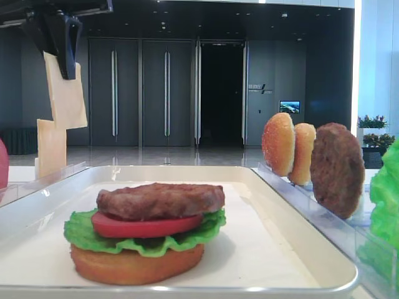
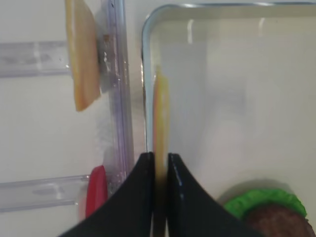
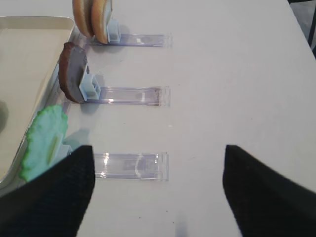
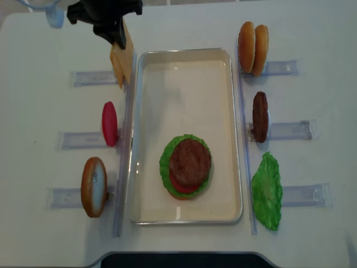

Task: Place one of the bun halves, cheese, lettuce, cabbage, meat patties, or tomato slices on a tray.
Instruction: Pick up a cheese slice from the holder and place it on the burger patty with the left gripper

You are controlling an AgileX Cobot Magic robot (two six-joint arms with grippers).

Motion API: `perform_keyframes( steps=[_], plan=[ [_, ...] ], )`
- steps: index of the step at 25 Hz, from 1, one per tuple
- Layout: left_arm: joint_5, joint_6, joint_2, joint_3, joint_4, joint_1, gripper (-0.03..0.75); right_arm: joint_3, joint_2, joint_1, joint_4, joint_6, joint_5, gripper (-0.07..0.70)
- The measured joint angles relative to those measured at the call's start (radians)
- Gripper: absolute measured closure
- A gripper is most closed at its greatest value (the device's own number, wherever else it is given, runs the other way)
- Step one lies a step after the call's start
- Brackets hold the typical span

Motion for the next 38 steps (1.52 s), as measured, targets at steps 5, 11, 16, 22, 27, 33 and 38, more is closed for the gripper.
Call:
perform_keyframes(
  steps=[5, 11, 16, 22, 27, 33, 38],
  plan=[
    [0.0, -0.002, -0.05, 0.078, -0.052, -0.031, 0.68, 0.0, 0.0, 0.0, 0.0, 0.0, 0.0, 0.091],
    [0.0, -0.008, -0.095, 0.146, -0.083, -0.106, 0.681, 0.0, 0.0, 0.0, 0.0, 0.0, 0.0, 0.091],
    [0.0, -0.036, -0.098, 0.152, -0.084, -0.188, 0.681, 0.0, 0.0, 0.0, 0.0, 0.0, 0.0, 0.091],
    [-0.023, -0.051, -0.132, 0.195, -0.13, -0.26, 0.681, 0.0, 0.0, 0.0, 0.0, 0.0, 0.0, 0.091],
    [-0.14, -0.055, -0.216, 0.348, -0.215, -0.277, 0.681, 0.0, 0.0, 0.0, 0.0, 0.0, 0.0, 0.091],
    [-0.301, -0.046, -0.316, 0.566, -0.304, -0.277, 0.681, 0.0, 0.0, 0.0, 0.0, 0.0, 0.0, 0.091],
    [-0.436, 0.049, -0.359, 0.701, -0.444, -0.277, 0.681, 0.0, 0.0, 0.0, 0.0, 0.0, 0.0, 0.091]
  ],
)
